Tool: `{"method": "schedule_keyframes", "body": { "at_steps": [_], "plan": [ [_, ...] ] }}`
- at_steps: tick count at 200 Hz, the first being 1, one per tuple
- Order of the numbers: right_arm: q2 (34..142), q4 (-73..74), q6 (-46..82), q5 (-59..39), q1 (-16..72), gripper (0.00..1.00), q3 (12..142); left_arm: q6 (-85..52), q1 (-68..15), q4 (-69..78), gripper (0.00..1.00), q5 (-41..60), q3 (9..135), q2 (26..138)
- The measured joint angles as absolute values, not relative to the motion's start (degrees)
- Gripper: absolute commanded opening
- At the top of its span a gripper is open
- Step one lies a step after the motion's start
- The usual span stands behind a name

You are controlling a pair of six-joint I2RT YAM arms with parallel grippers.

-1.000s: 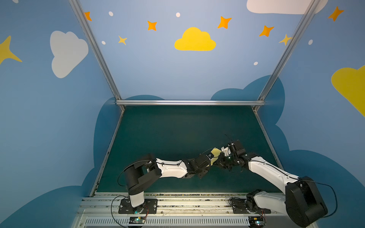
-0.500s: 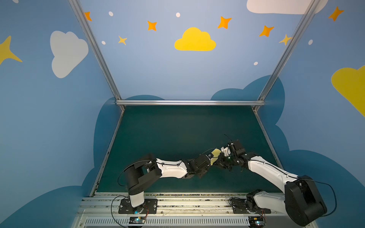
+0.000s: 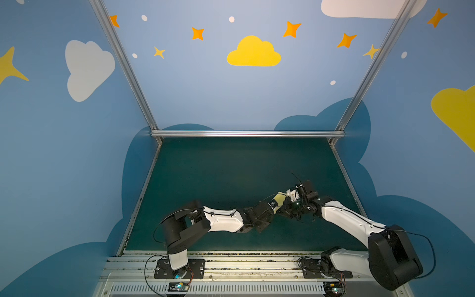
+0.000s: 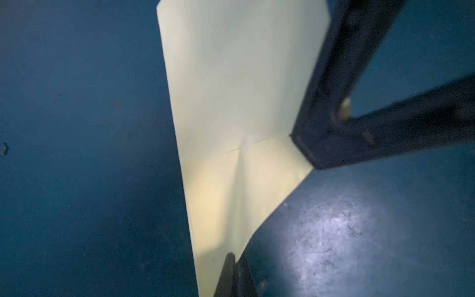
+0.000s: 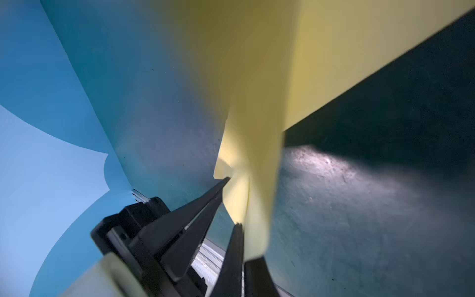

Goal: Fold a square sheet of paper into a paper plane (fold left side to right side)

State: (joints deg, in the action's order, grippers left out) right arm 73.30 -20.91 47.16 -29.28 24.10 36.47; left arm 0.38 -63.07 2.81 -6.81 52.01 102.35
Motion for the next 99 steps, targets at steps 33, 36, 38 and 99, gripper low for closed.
{"method": "schedule_keyframes", "body": {
  "at_steps": [33, 36, 38, 99],
  "plan": [
    [74.4, -22.0, 44.6, -30.2, 20.5, 0.51, 40.2, -2.6, -62.9, 2.2, 0.03, -2.3, 52.3, 102.3],
    [74.4, -22.0, 44.6, -30.2, 20.2, 0.51, 40.6, -3.3, -62.8, 2.0, 0.03, -1.6, 52.4, 102.3],
    [74.4, -22.0, 44.4, -30.3, 19.9, 0.51, 40.8, -3.6, -62.8, 1.9, 0.03, -1.2, 52.5, 102.3],
    [68.5, -23.7, 42.4, -31.5, 16.6, 0.53, 42.7, -13.9, -61.9, -0.6, 0.03, 8.5, 56.2, 103.3]
  ]
}}
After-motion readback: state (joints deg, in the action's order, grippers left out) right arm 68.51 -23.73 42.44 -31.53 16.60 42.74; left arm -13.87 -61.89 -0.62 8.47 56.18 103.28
